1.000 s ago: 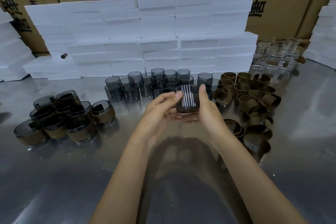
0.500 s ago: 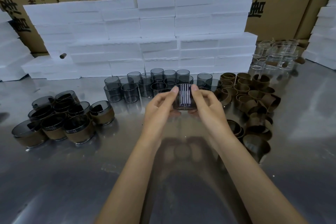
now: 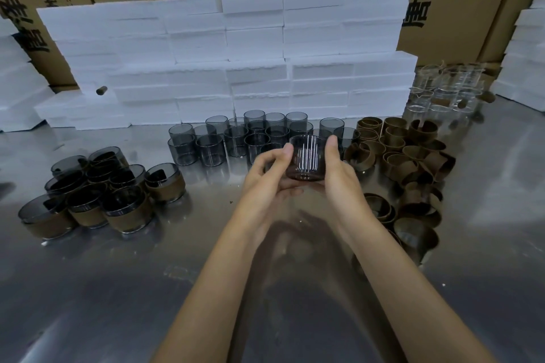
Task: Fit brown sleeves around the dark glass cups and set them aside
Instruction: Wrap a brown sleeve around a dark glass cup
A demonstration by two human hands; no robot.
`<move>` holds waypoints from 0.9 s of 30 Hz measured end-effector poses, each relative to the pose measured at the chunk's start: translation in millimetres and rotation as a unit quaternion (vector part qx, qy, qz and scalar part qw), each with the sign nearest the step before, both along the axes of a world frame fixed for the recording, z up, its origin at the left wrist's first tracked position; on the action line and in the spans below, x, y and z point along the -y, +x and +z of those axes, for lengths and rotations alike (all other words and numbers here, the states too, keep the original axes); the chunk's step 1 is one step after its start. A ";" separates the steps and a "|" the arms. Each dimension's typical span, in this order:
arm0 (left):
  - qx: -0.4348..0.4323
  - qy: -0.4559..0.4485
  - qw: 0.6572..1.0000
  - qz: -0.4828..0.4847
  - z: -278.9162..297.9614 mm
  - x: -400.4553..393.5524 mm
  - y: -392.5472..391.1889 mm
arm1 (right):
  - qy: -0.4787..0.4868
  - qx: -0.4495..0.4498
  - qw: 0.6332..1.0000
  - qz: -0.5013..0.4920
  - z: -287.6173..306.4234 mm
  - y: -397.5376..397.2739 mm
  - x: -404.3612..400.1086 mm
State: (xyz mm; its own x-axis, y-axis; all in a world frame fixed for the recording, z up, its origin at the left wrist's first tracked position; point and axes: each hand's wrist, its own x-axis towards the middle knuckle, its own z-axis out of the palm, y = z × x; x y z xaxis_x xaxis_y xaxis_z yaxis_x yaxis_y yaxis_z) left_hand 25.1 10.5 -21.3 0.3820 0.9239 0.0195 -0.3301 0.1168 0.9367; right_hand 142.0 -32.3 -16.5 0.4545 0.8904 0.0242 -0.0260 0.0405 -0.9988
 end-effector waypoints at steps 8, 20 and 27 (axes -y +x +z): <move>0.023 -0.003 0.998 0.058 -6.0 -5.6 -2.2 | 0.078 0.027 0.995 -0.057 3.4 1.4 5.5; -0.033 0.038 0.998 -0.047 -4.0 3.9 5.4 | 0.010 -0.001 0.998 0.066 -5.2 -10.9 3.8; -0.025 0.021 0.997 0.076 -6.9 -2.2 5.7 | 0.012 0.065 0.997 0.035 -3.6 -13.2 0.3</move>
